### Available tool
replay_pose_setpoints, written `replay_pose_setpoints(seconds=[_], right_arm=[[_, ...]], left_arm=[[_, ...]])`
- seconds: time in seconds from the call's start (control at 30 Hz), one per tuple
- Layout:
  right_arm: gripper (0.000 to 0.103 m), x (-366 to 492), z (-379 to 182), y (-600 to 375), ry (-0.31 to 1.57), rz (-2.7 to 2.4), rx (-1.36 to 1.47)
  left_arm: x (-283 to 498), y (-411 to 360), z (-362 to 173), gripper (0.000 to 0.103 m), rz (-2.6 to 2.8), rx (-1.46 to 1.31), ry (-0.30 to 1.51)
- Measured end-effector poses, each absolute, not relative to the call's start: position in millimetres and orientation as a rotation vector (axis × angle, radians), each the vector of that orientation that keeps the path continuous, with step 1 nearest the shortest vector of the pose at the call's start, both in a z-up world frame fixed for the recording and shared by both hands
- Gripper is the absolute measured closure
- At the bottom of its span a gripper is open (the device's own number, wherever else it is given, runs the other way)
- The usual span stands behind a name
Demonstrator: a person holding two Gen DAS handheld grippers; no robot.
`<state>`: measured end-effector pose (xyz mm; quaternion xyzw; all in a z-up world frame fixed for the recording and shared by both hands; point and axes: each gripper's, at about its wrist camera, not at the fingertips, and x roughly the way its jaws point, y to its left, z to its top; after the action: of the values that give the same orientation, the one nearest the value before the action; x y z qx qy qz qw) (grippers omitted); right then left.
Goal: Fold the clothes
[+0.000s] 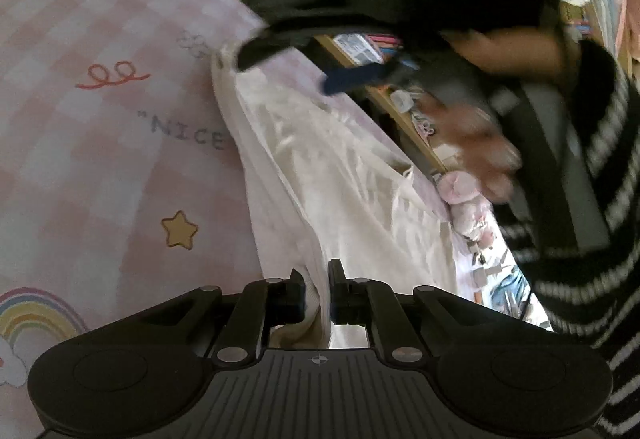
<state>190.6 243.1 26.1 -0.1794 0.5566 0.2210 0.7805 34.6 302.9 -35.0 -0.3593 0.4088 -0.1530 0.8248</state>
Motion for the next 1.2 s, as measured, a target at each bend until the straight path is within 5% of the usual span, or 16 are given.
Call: replay_pose_setpoints(seconds=[0.47, 0.53, 0.67, 0.7, 1.2], right_arm=[[0.025, 196.4, -23.9, 271.6, 1.297, 0.378, -0.641], [0.033, 197.3, -31.0, 275.6, 1.31, 0.363, -0.677], [0.091, 203.7, -31.0, 256.9, 1.359, 0.353, -0.611], [0.093, 204.7, -28.2, 251.3, 1.365, 0.357, -0.59], [0.095, 200.5, 77.8, 111.4, 1.196, 0.419, -0.336]], left_arm=[[33.2, 293.1, -25.1, 0.094, -0.374, -0.656, 0.853], [31.2, 290.5, -22.2, 0.094, -0.384, -0.631, 0.846], [26.1, 283.8, -18.0, 0.094, -0.401, -0.579, 0.826], [24.7, 281.8, -16.1, 0.094, -0.406, -0.564, 0.819], [23.0, 205.0, 16.2, 0.094, -0.568, -0.4, 0.708]])
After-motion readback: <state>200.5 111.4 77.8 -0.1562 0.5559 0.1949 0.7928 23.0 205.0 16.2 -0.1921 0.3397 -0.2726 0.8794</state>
